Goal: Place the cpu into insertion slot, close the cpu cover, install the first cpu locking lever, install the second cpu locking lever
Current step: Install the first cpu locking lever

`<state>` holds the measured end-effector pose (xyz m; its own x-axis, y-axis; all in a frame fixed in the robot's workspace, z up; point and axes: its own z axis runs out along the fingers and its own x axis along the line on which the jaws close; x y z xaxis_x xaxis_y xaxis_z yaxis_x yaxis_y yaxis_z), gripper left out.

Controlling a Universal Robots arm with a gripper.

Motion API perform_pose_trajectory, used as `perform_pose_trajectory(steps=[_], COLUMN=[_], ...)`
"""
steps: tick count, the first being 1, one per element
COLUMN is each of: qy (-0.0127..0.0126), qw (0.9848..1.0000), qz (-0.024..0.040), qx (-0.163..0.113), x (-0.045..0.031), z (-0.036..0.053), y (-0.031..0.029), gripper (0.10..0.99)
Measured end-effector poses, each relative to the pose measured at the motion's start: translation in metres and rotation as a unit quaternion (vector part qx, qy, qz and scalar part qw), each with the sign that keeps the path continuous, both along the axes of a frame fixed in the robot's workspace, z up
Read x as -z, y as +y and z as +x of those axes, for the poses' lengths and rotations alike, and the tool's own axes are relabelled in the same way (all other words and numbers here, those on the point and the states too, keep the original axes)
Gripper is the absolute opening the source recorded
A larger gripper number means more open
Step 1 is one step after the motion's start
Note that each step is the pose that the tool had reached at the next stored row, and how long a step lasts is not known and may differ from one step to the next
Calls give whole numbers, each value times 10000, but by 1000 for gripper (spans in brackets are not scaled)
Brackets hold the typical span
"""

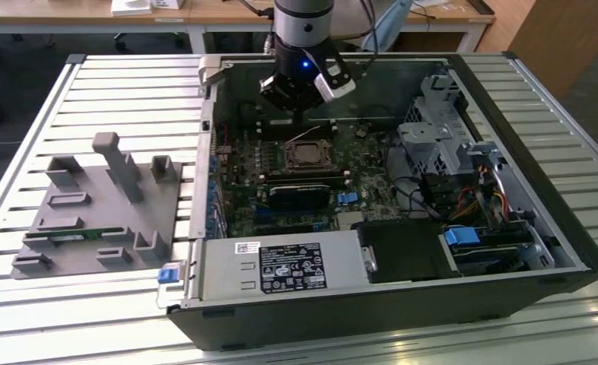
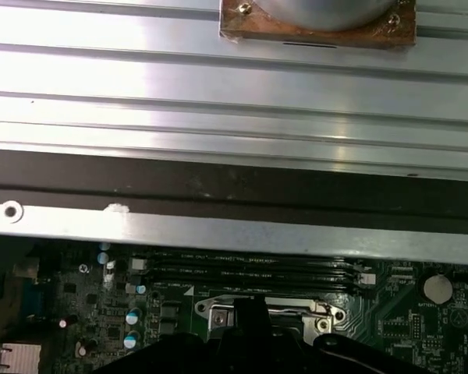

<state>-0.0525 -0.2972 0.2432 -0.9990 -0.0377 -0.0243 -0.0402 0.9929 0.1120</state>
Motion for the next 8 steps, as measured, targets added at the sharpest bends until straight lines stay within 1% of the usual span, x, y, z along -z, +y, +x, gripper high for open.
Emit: perform_pose_trajectory(steps=[2, 6, 8], qy=[0, -1, 0], qw=[10000, 10000, 10000], qz=[0, 0, -1], qx=[0, 0, 1], x=[23, 68, 77], z=[19, 30, 32], y=[0, 1, 1], gripper=[106, 106, 106])
